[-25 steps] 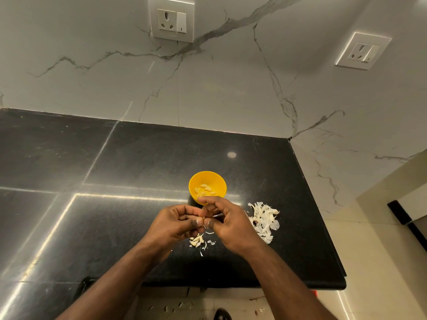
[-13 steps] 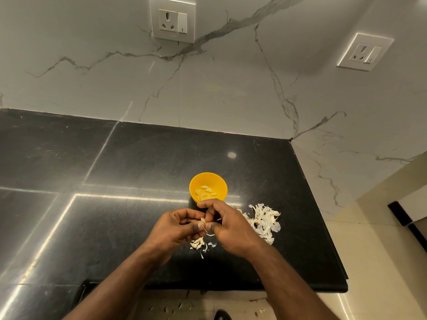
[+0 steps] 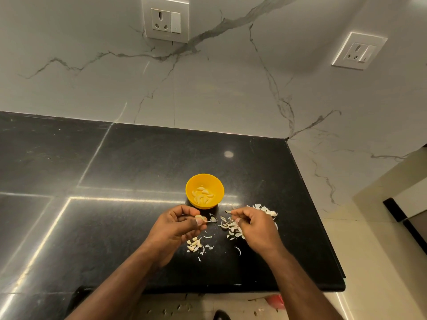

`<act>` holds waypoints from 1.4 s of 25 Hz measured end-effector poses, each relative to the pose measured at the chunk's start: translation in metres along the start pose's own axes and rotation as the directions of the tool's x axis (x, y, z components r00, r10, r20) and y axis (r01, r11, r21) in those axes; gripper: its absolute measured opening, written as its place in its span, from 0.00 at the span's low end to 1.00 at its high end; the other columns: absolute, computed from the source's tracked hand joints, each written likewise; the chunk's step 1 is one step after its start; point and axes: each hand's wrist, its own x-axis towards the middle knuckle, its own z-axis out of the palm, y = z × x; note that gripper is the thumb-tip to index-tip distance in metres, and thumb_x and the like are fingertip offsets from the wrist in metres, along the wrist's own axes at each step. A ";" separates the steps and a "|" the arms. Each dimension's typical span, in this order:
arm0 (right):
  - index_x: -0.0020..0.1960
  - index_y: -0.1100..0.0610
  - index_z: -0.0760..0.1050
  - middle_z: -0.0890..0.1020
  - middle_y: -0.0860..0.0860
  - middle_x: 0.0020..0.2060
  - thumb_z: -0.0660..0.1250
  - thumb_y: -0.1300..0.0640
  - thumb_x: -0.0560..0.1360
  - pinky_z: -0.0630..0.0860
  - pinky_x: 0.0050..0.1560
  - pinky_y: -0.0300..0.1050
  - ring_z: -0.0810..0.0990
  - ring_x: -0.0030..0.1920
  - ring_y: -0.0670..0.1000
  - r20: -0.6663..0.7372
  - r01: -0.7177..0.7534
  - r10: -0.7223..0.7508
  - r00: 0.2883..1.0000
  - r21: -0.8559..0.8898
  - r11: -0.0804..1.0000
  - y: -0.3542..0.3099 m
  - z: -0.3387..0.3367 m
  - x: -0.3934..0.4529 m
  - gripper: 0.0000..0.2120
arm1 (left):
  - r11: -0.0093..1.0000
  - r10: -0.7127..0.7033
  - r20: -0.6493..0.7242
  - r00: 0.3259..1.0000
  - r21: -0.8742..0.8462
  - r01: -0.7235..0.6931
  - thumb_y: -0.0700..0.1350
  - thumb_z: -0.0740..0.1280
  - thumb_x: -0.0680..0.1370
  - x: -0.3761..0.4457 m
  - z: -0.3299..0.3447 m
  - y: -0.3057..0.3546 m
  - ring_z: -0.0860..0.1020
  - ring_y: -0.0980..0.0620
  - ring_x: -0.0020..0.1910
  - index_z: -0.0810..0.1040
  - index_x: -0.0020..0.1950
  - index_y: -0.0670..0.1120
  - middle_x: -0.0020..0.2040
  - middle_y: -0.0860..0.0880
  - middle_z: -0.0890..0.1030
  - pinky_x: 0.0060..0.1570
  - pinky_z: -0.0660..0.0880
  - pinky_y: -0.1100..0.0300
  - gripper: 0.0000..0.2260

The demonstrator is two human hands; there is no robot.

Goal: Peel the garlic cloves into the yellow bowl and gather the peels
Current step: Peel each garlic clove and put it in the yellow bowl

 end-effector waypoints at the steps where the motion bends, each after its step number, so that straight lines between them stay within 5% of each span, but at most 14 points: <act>1: 0.53 0.48 0.84 0.83 0.39 0.43 0.72 0.58 0.76 0.70 0.44 0.24 0.78 0.44 0.33 -0.021 0.008 -0.008 1.000 -0.044 0.999 -0.002 0.000 0.000 0.08 | 1.000 -0.008 0.005 1.000 -0.003 0.008 0.32 0.71 0.75 0.001 0.001 0.000 0.85 0.43 0.47 0.77 0.54 0.37 0.48 0.37 0.85 0.42 0.81 0.59 0.09; 4: 0.51 0.49 0.85 0.81 0.39 0.44 0.73 0.59 0.75 0.73 0.50 0.32 0.80 0.47 0.38 -0.135 0.109 -0.106 0.985 0.015 0.994 -0.013 0.008 -0.002 0.08 | 1.000 -0.007 0.006 1.000 -0.005 0.007 0.34 0.72 0.72 0.001 0.002 -0.002 0.85 0.45 0.45 0.78 0.51 0.38 0.46 0.38 0.85 0.42 0.81 0.59 0.09; 7: 0.57 0.49 0.83 0.84 0.42 0.49 0.71 0.56 0.78 0.78 0.56 0.39 0.82 0.51 0.40 0.020 0.111 -0.120 0.993 0.252 0.961 -0.032 0.017 -0.007 0.09 | 1.000 0.004 0.006 1.000 0.003 -0.004 0.36 0.74 0.70 0.003 0.003 -0.002 0.83 0.47 0.42 0.80 0.49 0.38 0.43 0.40 0.83 0.41 0.80 0.60 0.09; 9: 0.54 0.48 0.83 0.84 0.41 0.47 0.72 0.54 0.76 0.78 0.53 0.37 0.81 0.49 0.40 0.118 0.122 -0.145 0.982 0.187 0.975 -0.040 0.021 -0.010 0.07 | 1.000 -0.003 0.013 1.000 -0.009 0.003 0.36 0.73 0.71 0.004 0.002 -0.002 0.83 0.47 0.43 0.81 0.49 0.38 0.44 0.40 0.83 0.41 0.80 0.60 0.08; 16: 0.46 0.51 0.84 0.83 0.43 0.41 0.74 0.57 0.75 0.78 0.47 0.40 0.80 0.44 0.42 0.040 0.194 -0.201 0.979 0.131 0.972 -0.046 0.028 -0.010 0.02 | 0.999 -0.014 -0.010 1.000 -0.029 0.014 0.39 0.73 0.71 0.002 -0.003 0.000 0.83 0.46 0.43 0.81 0.51 0.37 0.45 0.38 0.84 0.48 0.79 0.55 0.11; 22: 0.43 0.52 0.85 0.84 0.43 0.34 0.74 0.59 0.74 0.77 0.43 0.40 0.80 0.36 0.40 0.151 -0.029 -0.013 0.988 0.271 0.962 -0.047 0.028 -0.008 0.03 | 0.999 -0.025 -0.045 0.999 -0.043 0.023 0.33 0.73 0.71 0.003 -0.004 -0.003 0.84 0.45 0.47 0.80 0.52 0.36 0.49 0.37 0.85 0.46 0.81 0.58 0.10; 28: 0.45 0.60 0.82 0.81 0.52 0.33 0.67 0.64 0.78 0.75 0.37 0.40 0.78 0.36 0.47 0.318 -0.289 0.133 0.939 0.517 0.806 -0.045 0.021 -0.007 0.06 | 0.997 0.030 -0.053 0.998 0.073 -0.026 0.31 0.73 0.73 0.003 -0.001 0.000 0.85 0.46 0.46 0.81 0.51 0.36 0.48 0.38 0.85 0.46 0.80 0.57 0.08; 32: 0.44 0.59 0.81 0.82 0.52 0.35 0.67 0.64 0.78 0.76 0.37 0.41 0.80 0.37 0.49 0.259 -0.286 0.168 0.951 0.531 0.798 -0.035 0.016 -0.001 0.06 | 0.999 0.041 -0.067 0.997 0.039 -0.039 0.35 0.75 0.68 0.006 -0.003 -0.001 0.84 0.45 0.47 0.81 0.52 0.37 0.47 0.38 0.85 0.49 0.80 0.54 0.13; 35: 0.42 0.56 0.83 0.85 0.51 0.35 0.72 0.64 0.74 0.79 0.39 0.42 0.82 0.37 0.48 0.088 -0.186 0.164 0.982 0.384 0.904 -0.019 0.006 0.004 0.05 | 0.998 0.027 -0.070 0.997 0.056 -0.023 0.34 0.73 0.72 0.008 -0.005 -0.005 0.84 0.45 0.47 0.82 0.53 0.37 0.47 0.39 0.85 0.53 0.80 0.52 0.10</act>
